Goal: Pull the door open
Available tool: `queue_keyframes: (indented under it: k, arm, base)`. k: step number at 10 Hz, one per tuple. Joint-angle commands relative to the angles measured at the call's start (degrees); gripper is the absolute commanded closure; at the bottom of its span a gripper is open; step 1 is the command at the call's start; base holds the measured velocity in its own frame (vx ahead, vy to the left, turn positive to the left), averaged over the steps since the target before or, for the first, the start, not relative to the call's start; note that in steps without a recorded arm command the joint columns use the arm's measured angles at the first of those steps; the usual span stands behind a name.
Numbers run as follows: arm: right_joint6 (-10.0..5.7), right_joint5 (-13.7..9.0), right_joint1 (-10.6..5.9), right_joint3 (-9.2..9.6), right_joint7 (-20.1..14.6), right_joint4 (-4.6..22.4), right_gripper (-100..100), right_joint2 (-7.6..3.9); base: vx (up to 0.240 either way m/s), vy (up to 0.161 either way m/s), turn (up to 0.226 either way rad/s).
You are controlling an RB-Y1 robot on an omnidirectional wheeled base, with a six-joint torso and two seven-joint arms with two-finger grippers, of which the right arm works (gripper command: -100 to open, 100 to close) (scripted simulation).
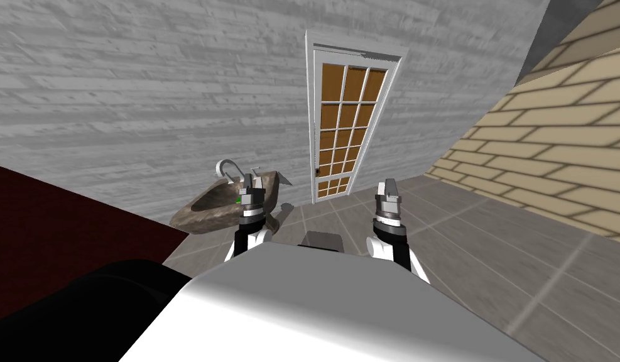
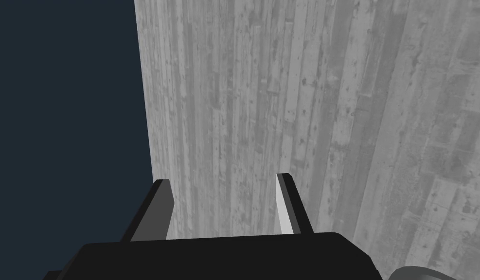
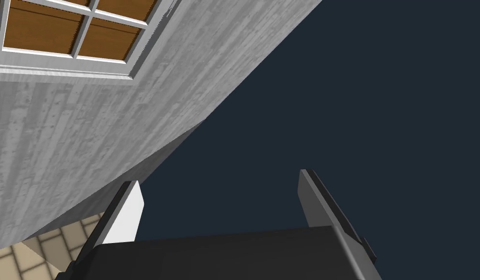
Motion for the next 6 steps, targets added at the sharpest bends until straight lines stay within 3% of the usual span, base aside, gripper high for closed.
queue_keyframes:
  k: [1, 6]
  arm:
    - [-0.45, 0.82, -0.25, -0.56, 1.56, 1.81, -100, -0.27]
    - [-1.58, 3.36, -1.66, -2.61, 6.2, 8.02, -100, -1.1]
  base:
    - [0.096, 0.011, 0.078]
    - [0.101, 0.02, 0.083]
